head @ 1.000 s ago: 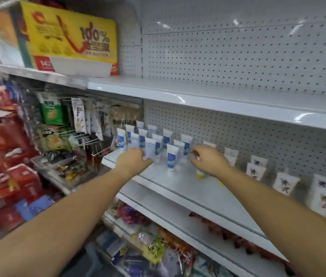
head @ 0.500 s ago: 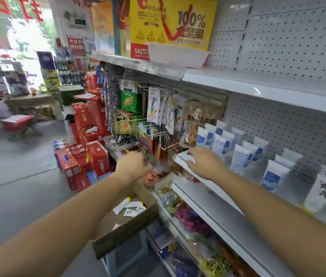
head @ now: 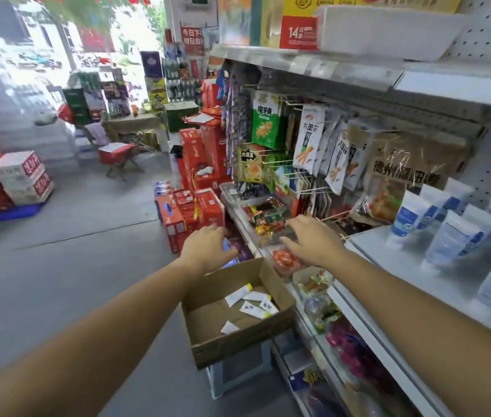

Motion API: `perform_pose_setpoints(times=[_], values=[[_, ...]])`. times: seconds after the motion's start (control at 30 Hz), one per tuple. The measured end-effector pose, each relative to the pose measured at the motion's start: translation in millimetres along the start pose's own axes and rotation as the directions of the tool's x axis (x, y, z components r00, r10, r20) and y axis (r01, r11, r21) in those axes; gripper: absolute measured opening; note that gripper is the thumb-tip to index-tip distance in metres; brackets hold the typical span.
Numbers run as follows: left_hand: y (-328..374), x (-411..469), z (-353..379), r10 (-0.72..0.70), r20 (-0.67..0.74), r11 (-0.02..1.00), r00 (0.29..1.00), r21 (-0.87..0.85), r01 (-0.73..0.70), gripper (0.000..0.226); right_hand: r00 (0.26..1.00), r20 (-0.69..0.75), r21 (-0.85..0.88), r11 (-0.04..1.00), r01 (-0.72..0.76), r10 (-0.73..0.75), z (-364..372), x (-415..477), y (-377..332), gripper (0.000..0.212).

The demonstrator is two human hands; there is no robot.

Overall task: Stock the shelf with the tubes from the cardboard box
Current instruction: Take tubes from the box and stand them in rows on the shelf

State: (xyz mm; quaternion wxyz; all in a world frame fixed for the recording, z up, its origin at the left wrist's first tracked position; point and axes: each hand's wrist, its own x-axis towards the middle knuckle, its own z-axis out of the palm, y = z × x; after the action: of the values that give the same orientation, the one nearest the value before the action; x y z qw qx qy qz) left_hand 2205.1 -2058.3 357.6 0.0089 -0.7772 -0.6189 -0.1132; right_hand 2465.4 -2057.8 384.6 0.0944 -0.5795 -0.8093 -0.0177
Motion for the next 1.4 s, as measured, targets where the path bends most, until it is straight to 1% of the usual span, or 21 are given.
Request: perform_pose_setpoints(times=[0.13, 0.23, 0.33, 0.5, 0.6, 0.7, 0.83, 0.97, 1.13, 1.23, 1.33, 1.4], values=[[-20.2, 21.7, 22.5, -0.084, 0.014, 0.996, 0.996, -0.012, 0.084, 0.051, 0.997, 0.052, 0.074, 0.996, 0.057, -0.06, 32.1, 47.8, 3.6, 0.047], [-33.0, 29.5, 46.6, -0.17, 0.056, 0.984, 0.984, -0.047, 0.172, 0.051, 0.99, 0.094, 0.128, 0.988, 0.092, -0.104, 63.0, 80.9, 4.1, 0.044], [-45.5, 32.7, 71.6, -0.212, 0.091, 0.973, 0.973, -0.068, 0.219, 0.056, 0.98, 0.135, 0.168, 0.978, 0.122, -0.145, 97.0, 101.9, -0.1, 0.041], [-68.0, 46.2, 113.3, -0.246, 0.182, 0.966, 0.952, -0.04, 0.257, 0.049, 0.962, 0.212, 0.193, 0.972, 0.131, -0.172, 156.2, 131.7, -6.5, 0.044], [-86.3, 60.5, 144.0, -0.25, 0.272, 0.959, 0.929, -0.064, 0.276, 0.046, 0.943, 0.291, 0.182, 0.977, 0.108, -0.158, 193.4, 152.9, -6.0, 0.046], [-106.7, 79.3, 180.4, -0.262, 0.319, 0.95, 0.911, -0.079, 0.301, 0.043, 0.929, 0.351, 0.187, 0.981, 0.057, -0.121, 231.5, 173.2, -6.2, 0.046], [-131.2, 105.0, 234.2, -0.25, 0.419, 0.925, 0.873, -0.161, 0.343, 0.042, 0.904, 0.423, 0.199, 0.98, -0.022, -0.065, 287.7, 197.9, -7.2, 0.043], [-152.2, 127.9, 287.6, -0.252, 0.502, 0.913, 0.828, -0.16, 0.375, 0.047, 0.878, 0.478, 0.176, 0.982, -0.074, -0.02, 343.1, 215.6, -4.7, 0.039], [-161.4, 132.0, 350.5, -0.267, 0.591, 0.884, 0.761, -0.164, 0.437, 0.052, 0.806, 0.592, 0.177, 0.974, -0.142, 0.01, 406.0, 214.1, 7.9, 0.037], [-162.3, 127.3, 388.8, -0.28, 0.642, 0.863, 0.714, -0.158, 0.48, 0.051, 0.757, 0.653, 0.162, 0.975, -0.152, 0.009, 442.9, 208.8, 20.2, 0.043], [-155.0, 117.0, 429.8, -0.274, 0.706, 0.852, 0.653, -0.137, 0.505, 0.049, 0.694, 0.72, 0.161, 0.976, -0.146, -0.015, 480.4, 201.4, 34.1, 0.046], [-145.7, 108.1, 458.5, -0.287, 0.746, 0.825, 0.601, -0.127, 0.551, 0.046, 0.643, 0.765, 0.146, 0.982, -0.116, -0.038, 505.8, 194.2, 44.6, 0.048]])
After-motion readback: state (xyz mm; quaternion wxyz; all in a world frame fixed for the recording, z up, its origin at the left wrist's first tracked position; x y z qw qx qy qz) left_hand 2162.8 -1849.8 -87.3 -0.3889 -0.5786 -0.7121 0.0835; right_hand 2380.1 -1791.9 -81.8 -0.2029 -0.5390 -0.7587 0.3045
